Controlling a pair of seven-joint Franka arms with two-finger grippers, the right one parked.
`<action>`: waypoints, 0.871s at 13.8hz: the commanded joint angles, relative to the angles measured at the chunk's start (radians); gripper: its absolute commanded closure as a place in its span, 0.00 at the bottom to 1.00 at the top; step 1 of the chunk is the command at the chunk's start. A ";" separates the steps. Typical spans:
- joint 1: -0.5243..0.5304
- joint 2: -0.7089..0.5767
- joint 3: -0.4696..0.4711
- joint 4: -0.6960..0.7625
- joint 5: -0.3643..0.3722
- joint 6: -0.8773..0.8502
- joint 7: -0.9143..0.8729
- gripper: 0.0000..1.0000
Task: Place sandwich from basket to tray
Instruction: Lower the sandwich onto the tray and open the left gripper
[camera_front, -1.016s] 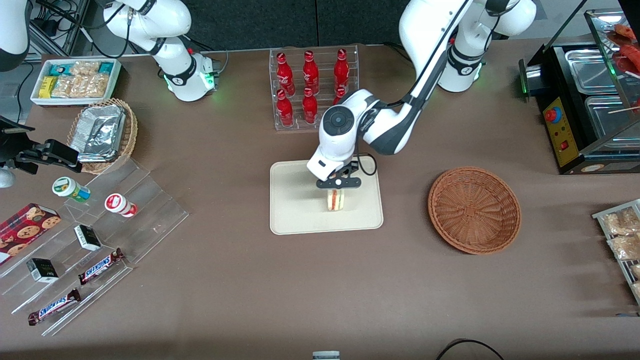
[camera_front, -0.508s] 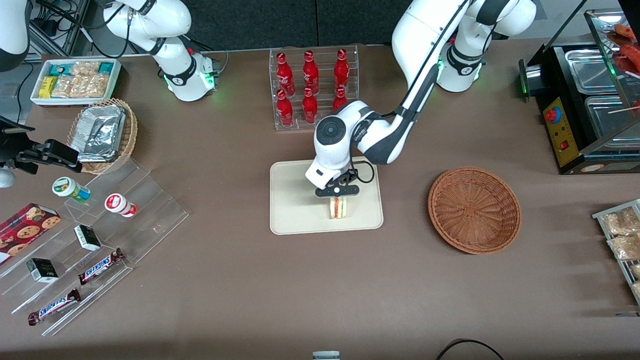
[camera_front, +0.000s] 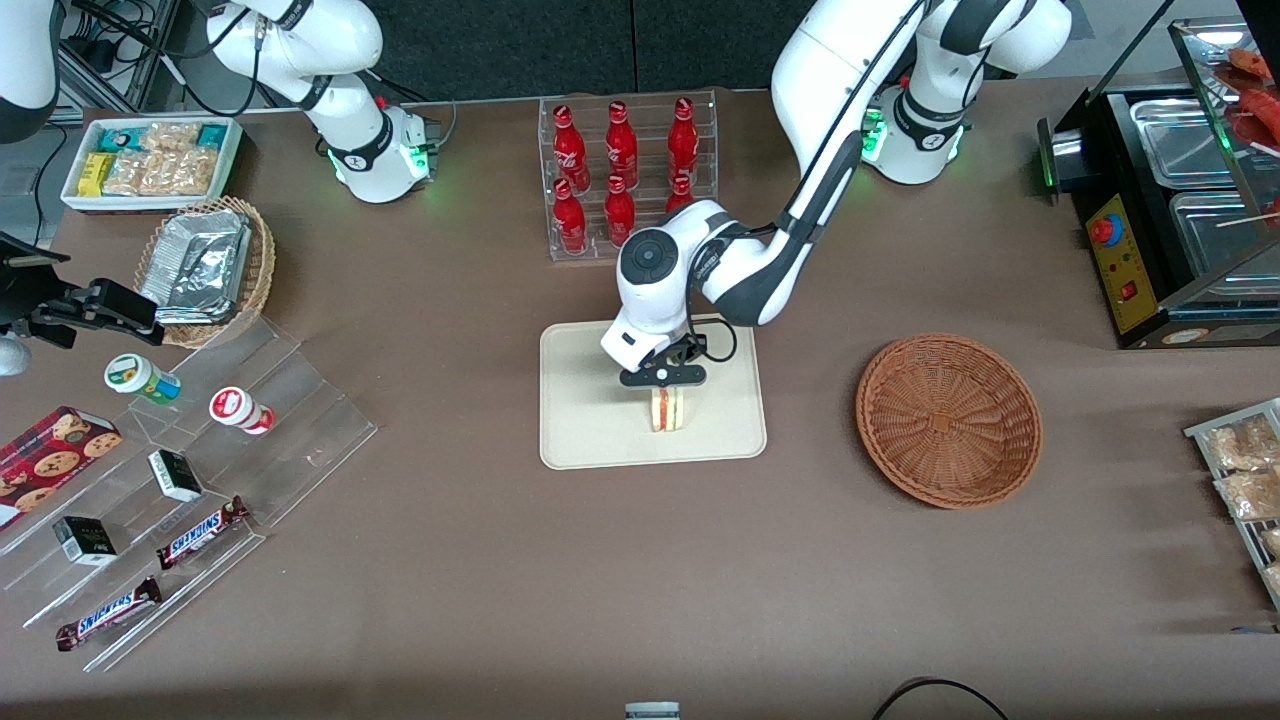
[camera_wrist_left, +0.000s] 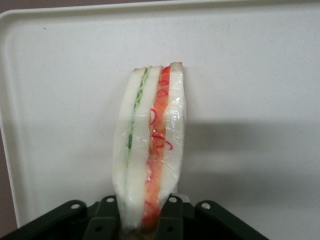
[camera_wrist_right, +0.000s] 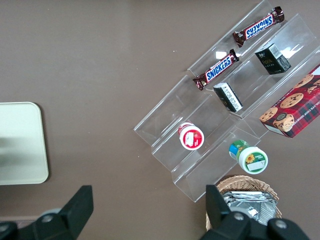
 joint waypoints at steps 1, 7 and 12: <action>-0.003 0.015 0.006 0.026 0.013 0.001 -0.006 0.00; 0.003 0.005 0.009 0.056 0.003 -0.013 -0.009 0.00; 0.040 -0.018 0.010 0.145 0.011 -0.143 0.064 0.00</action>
